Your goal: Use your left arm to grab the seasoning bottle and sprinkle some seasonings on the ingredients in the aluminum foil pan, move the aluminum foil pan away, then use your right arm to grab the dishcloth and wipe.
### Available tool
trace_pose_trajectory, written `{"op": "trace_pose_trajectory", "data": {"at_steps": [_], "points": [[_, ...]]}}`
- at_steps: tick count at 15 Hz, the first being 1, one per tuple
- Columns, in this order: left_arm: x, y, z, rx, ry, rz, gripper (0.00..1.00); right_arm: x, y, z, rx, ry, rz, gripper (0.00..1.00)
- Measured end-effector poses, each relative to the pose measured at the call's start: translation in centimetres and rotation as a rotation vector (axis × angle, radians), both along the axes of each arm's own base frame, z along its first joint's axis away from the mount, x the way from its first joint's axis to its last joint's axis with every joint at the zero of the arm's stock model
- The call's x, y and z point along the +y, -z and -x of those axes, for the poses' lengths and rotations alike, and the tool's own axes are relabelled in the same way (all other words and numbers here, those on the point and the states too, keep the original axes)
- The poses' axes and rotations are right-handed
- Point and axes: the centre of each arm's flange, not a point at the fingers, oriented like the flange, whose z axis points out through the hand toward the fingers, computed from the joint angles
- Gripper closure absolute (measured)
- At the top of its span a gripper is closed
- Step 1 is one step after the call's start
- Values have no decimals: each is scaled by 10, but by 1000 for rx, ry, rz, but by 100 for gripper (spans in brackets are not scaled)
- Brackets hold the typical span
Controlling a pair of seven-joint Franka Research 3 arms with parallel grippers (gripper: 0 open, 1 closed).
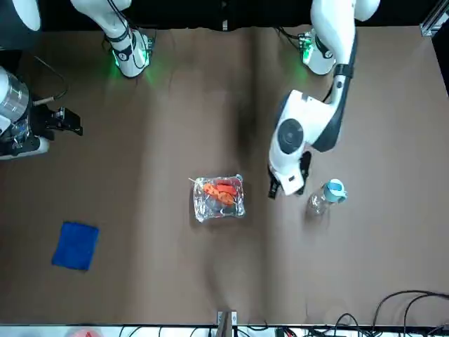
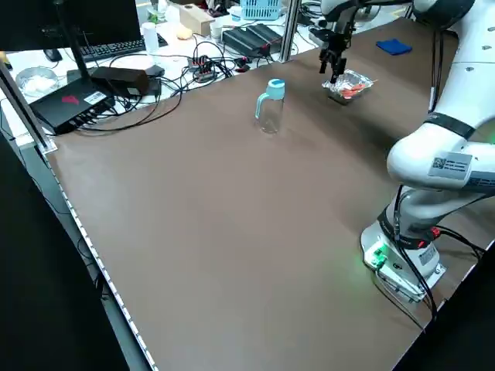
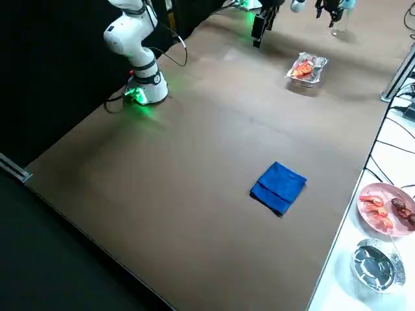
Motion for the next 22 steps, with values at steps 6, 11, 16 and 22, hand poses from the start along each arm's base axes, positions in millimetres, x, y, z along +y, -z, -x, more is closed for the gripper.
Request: {"op": "trace_pose_trajectory", "data": {"at_steps": [6,11,16,22], "points": [[-34,3,8,-48,356,49,0,-1,1,3,22,1,1,0],[-88,76,17,-170,603,68,1,-1,1,-1,-4,2,2,0],[-117,103,14,-191,647,78,1,-31,88,-48,18,68,15,0],[-129,118,37,-80,709,73,49,-70,201,-108,-96,82,116,0]]}}
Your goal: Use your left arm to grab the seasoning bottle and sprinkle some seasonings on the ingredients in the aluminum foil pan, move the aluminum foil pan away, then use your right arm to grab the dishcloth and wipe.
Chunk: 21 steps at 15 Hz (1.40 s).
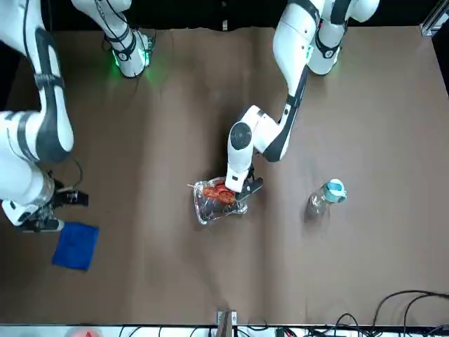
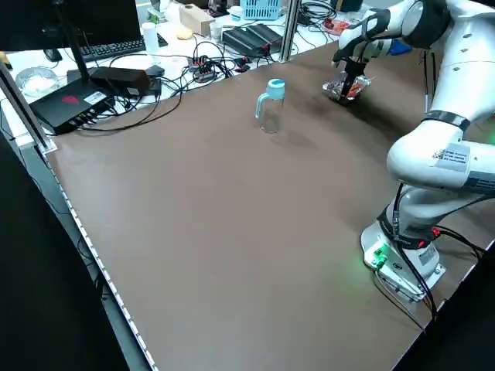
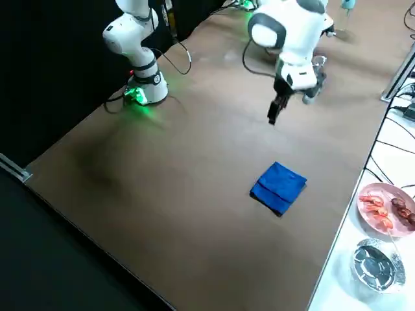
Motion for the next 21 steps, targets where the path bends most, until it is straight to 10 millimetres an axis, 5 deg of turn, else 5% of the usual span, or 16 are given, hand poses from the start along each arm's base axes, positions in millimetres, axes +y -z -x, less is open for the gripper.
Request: {"op": "trace_pose_trajectory", "data": {"at_steps": [1,5,7,14,21], "points": [[0,2,2,15,5,-10,50,-8,13,-7,-31,3,14,0],[2,1,2,28,13,-18,88,-42,67,-24,-109,73,38,0],[-2,0,6,50,21,-26,93,-51,92,-30,-145,124,41,0],[-5,-5,27,165,105,-89,93,-72,167,-37,-228,199,45,6],[-33,-10,70,237,221,-65,93,-70,182,-38,-242,242,40,7]]}}
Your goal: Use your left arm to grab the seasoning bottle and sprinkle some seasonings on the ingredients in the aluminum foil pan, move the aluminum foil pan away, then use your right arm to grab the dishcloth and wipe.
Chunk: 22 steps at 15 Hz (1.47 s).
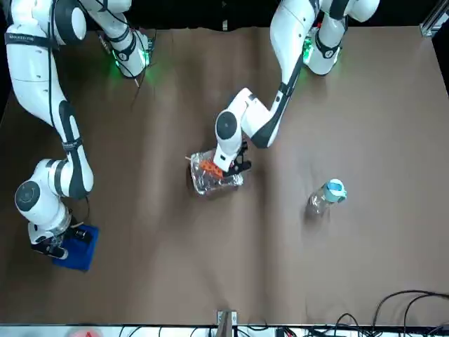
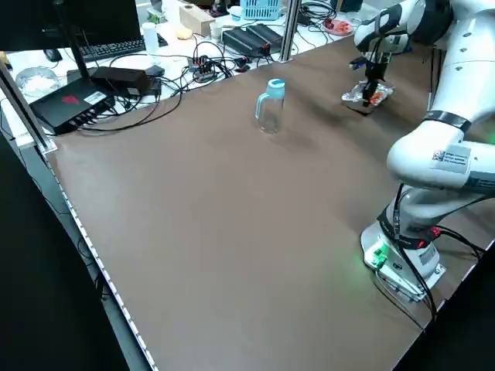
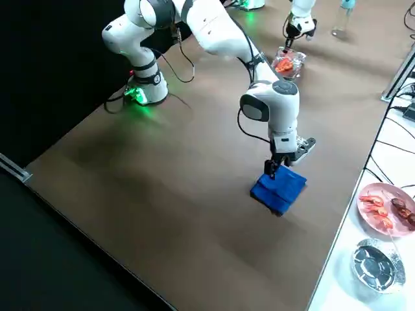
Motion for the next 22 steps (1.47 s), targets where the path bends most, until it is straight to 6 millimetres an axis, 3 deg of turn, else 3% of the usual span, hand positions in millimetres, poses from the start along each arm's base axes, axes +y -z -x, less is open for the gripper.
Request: {"op": "trace_pose_trajectory", "data": {"at_steps": [6,7,11,13,16,19,20,22], "points": [[-27,-11,62,60,106,28,93,-1,21,1,-15,-1,2,12],[-25,-11,79,81,139,22,93,-4,26,1,-26,3,3,16],[-8,-1,100,118,197,-5,93,-7,31,2,-29,8,3,22],[-3,2,105,128,206,-14,91,-6,30,1,-31,9,2,37],[1,7,109,137,210,-23,66,-7,30,1,-33,16,0,49],[1,6,109,136,209,-22,39,-13,27,0,-39,30,-1,76],[0,3,107,132,203,-18,31,-13,27,0,-39,32,-3,76],[0,-14,91,108,174,4,13,-13,26,-1,-42,35,-5,90]]}}
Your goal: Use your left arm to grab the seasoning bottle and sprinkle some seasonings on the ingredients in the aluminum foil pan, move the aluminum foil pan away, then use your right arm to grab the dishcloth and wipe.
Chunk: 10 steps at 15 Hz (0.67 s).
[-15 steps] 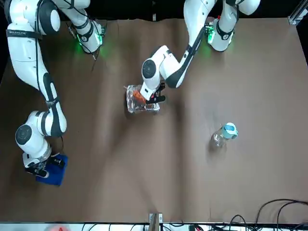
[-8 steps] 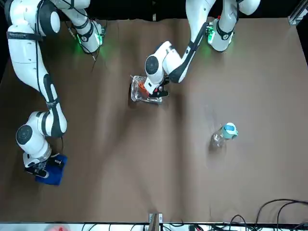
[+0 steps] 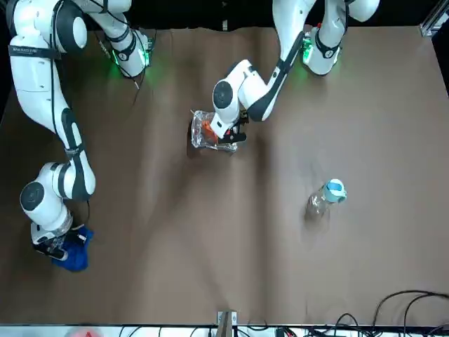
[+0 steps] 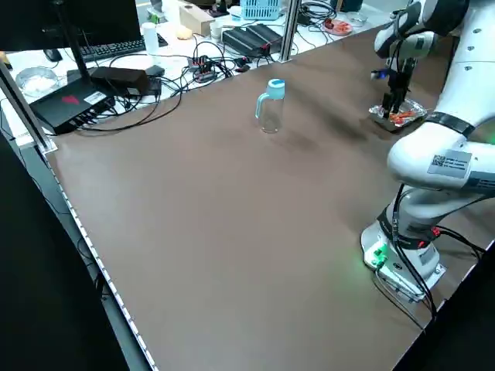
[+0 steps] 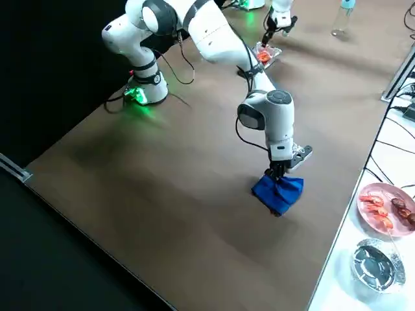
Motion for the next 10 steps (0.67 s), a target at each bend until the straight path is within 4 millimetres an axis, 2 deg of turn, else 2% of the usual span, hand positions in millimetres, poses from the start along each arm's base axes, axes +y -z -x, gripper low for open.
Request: {"op": "trace_pose_trajectory", "data": {"at_steps": [1,2,4,5,6,8,10], "points": [[2,-13,-14,-10,-19,13,4,0,0,0,0,0,0,92],[6,-30,-31,-17,-40,23,0,1,0,0,2,-1,-1,92],[18,-62,-64,-28,-85,36,0,11,-4,1,36,-8,-13,92],[28,-74,-80,-32,-107,36,0,23,-9,2,79,-18,-23,92],[55,-82,-110,-58,-145,19,0,56,-38,5,180,-19,-42,92],[88,-82,-139,-96,-169,-17,0,99,-84,12,259,17,-53,92],[120,-86,-167,-137,-196,-46,0,150,-122,21,286,60,-81,92]]}}
